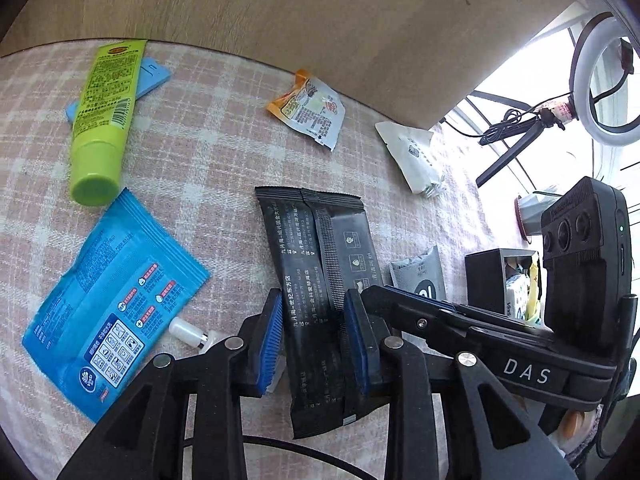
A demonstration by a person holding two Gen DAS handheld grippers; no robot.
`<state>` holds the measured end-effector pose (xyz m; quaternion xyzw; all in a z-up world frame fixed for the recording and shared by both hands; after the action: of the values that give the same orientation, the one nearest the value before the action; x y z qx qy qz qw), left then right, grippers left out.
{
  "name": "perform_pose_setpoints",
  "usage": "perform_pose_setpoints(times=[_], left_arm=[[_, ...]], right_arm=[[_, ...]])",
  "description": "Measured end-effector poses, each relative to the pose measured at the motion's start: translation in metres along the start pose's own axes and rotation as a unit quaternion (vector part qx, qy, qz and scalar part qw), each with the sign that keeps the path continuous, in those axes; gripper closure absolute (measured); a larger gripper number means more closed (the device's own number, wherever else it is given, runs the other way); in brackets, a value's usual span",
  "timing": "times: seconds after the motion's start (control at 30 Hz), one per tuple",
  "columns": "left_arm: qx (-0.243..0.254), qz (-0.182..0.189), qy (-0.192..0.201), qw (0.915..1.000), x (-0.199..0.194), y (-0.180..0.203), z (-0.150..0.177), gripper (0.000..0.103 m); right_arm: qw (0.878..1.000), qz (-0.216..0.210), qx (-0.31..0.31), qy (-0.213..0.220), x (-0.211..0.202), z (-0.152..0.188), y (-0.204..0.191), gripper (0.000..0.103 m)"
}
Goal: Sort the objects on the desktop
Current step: 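Carry the black packet over the black tray and open both grippers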
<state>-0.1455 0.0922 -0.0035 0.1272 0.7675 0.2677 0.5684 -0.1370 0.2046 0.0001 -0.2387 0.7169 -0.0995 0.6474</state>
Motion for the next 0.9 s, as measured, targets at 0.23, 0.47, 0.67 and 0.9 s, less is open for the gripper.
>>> perform_pose_setpoints(times=[0.23, 0.47, 0.67, 0.9], left_arm=[[0.024, 0.005, 0.018, 0.9995, -0.026, 0.037, 0.020, 0.075], [0.067, 0.006, 0.027, 0.9974, -0.037, 0.101, 0.046, 0.075], [0.111, 0.021, 0.017, 0.9934, -0.025, 0.169, 0.073, 0.075], [0.152, 0.048, -0.004, 0.9872, 0.008, 0.254, 0.106, 0.075]], right_arm=[[0.999, 0.002, -0.009, 0.036, -0.061, 0.023, 0.014, 0.080], [0.997, 0.003, 0.002, 0.072, -0.112, 0.041, 0.046, 0.080], [0.995, 0.022, 0.023, 0.098, -0.177, 0.077, 0.105, 0.080], [0.989, 0.041, 0.071, 0.125, -0.233, 0.112, 0.179, 0.080]])
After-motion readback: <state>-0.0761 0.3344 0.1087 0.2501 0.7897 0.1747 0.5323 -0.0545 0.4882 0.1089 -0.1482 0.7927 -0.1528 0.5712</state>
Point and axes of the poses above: each gripper's, at about its wrist camera, not at the fingertips, and x roughly the way its jaws point, y to its right, z to its underside, the point moved 4 cm from there along x, roughly the way its jaws point, and after that the axes turned 4 degrees about z, right-handed, at the moved point
